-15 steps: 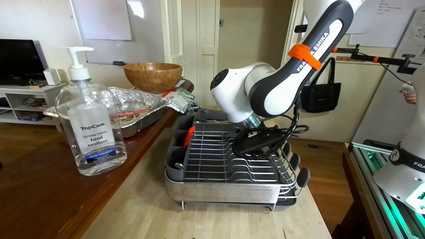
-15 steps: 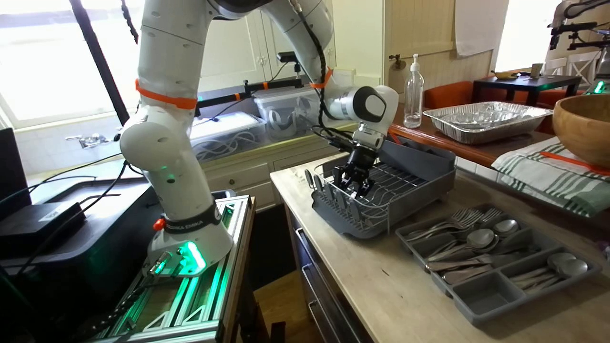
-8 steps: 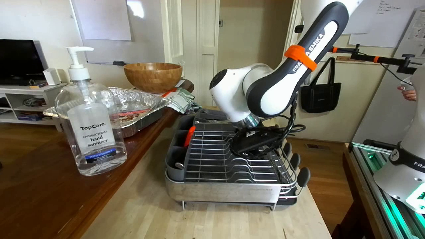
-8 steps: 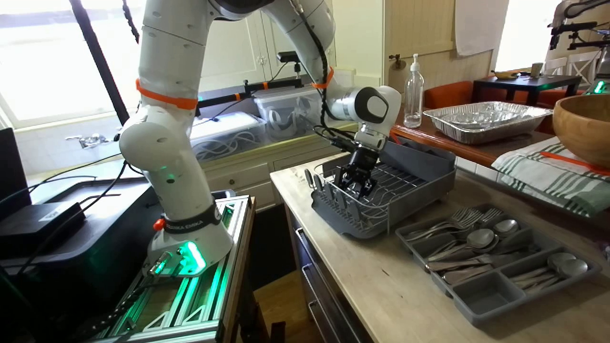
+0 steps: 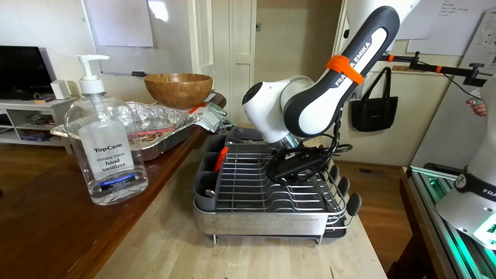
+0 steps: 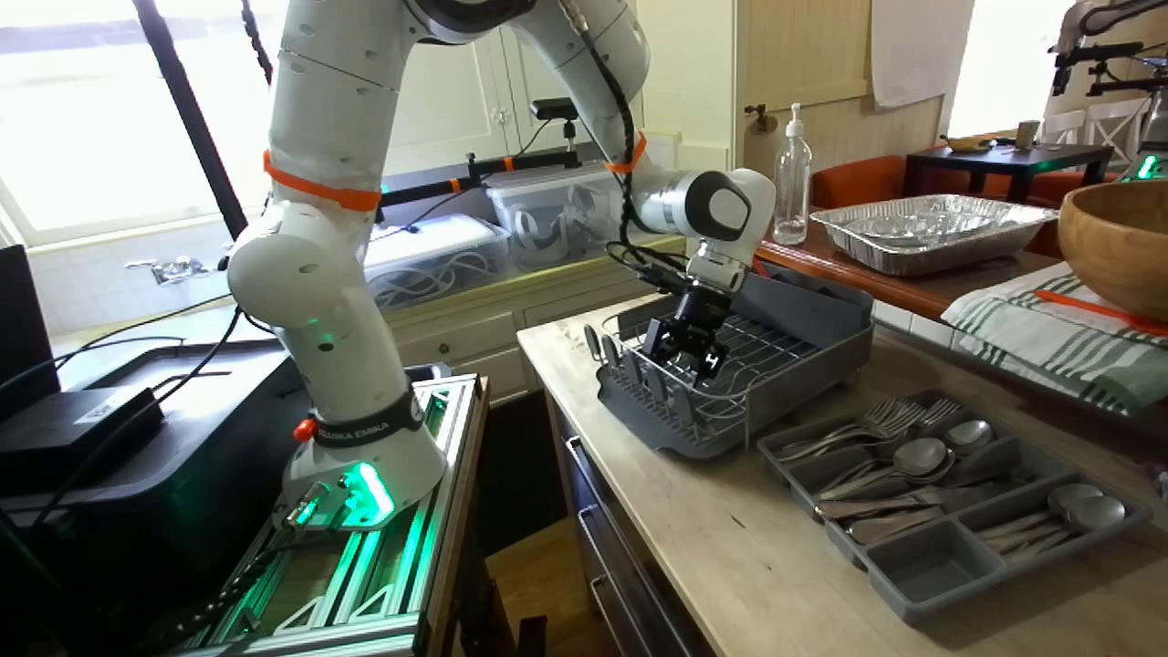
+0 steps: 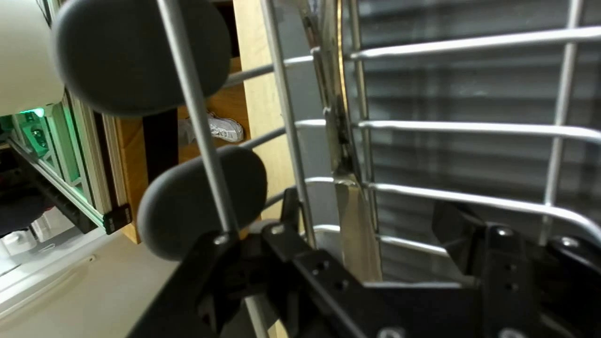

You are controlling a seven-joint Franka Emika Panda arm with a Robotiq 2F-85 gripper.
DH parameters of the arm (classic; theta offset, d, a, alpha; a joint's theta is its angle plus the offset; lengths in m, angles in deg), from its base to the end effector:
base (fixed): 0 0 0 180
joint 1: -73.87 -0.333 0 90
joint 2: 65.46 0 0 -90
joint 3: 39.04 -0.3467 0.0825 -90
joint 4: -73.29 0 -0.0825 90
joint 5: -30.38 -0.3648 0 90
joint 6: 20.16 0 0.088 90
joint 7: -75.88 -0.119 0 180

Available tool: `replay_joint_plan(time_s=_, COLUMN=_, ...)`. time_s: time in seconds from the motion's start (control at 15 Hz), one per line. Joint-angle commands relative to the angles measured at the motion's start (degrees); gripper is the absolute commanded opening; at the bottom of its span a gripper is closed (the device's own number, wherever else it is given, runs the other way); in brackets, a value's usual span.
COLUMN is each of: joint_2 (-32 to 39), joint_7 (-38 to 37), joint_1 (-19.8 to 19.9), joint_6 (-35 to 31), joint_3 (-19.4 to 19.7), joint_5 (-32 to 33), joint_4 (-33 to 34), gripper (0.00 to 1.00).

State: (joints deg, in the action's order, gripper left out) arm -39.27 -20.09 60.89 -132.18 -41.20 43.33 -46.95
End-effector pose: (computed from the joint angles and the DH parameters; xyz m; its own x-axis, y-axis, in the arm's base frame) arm 0.4914 0.1152 0.2024 0.3498 -0.9219 0.1663 -0.8064 -0.2060 0.5544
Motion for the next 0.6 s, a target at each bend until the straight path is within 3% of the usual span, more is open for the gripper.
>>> replay_joint_plan(time_s=0.0, joint_2=0.04, joint_7=2.61, joint_1=0.40, joint_6=1.83, joint_3=0.22, joint_5=-1.19, joint_4=1.43, gripper=0.81)
replay_joint_plan(time_s=0.07, joint_2=0.01, joint_7=2.87, joint_1=0.40, joint_6=2.09, joint_3=0.16, joint_5=-1.33, joint_4=1.57, gripper=0.50)
replay_joint_plan(time_s=0.13, joint_2=-0.09, joint_7=3.22, joint_1=0.44, joint_6=2.08, joint_3=0.11, joint_5=-1.42, joint_4=1.57, gripper=0.48)
replay_joint_plan(time_s=0.33, joint_2=-1.18, joint_7=3.88, joint_1=0.17, joint_6=4.16, joint_3=-0.08, joint_5=-1.26, joint_4=1.55, gripper=0.28)
replay_joint_plan(time_s=0.4, joint_2=-1.82, joint_7=3.74, joint_1=-0.08, joint_6=4.95, joint_3=-0.16, joint_5=-0.97, joint_4=1.37, gripper=0.70)
replay_joint_plan(time_s=0.53, joint_2=-2.93, joint_7=4.03, joint_1=-0.25, joint_6=5.17, joint_3=-0.33, joint_5=-0.85, joint_4=1.16, gripper=0.66)
